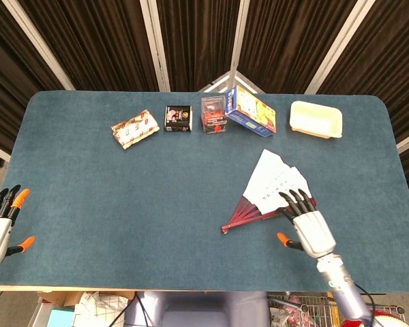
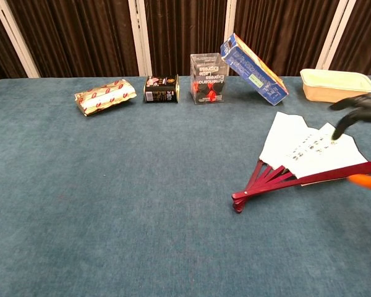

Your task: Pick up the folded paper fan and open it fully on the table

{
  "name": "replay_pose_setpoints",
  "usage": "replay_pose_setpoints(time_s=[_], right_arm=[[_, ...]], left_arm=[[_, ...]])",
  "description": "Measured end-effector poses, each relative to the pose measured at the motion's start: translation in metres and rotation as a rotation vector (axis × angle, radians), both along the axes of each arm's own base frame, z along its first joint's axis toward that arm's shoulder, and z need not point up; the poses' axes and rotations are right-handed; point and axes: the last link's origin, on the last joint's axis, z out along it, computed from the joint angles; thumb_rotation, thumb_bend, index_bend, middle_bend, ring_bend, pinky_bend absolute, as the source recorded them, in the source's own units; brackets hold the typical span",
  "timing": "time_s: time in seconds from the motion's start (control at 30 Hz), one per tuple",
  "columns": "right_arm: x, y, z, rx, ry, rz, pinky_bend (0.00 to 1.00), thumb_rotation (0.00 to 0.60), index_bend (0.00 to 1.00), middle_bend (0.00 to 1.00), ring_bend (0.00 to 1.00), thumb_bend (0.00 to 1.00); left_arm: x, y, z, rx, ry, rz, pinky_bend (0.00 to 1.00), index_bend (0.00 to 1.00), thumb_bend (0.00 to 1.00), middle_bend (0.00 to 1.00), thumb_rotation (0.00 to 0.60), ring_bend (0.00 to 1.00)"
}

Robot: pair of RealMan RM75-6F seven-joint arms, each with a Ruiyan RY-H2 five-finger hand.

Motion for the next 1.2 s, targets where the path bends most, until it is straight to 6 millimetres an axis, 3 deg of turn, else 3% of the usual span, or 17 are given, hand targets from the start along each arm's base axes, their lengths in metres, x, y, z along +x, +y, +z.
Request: replay_pose_setpoints(time_s=[0.33, 0.6, 1.2], right_arm=[[0.017, -0.009, -0.048, 0.048, -0.006, 0.01, 0.0, 0.6, 0.47, 0.17, 0.06, 0.27], [0.018, -0.018, -0.075, 0.061, 0.006, -0.005, 0.0, 0.6, 0.48, 0.18, 0.06, 0.27], [0.007, -0.037, -0.095, 0.001, -0.02, -0.059, 0.0, 0.6, 0.52, 0.2, 0.07, 0.27]], left_arm=[[-0.001, 0.001, 0.0, 0.0, -0.003, 0.014, 0.0, 0.0, 0.0, 0.0, 0.6, 0.0], [-0.003, 0.004, 0.0, 0.001, -0.012, 0.027, 0.0, 0.0, 0.0, 0.0, 0.6, 0.0], [-0.003, 0.007, -0.002, 0.001, -0.014, 0.03, 0.0, 0.0, 0.0, 0.0, 0.6, 0.0]])
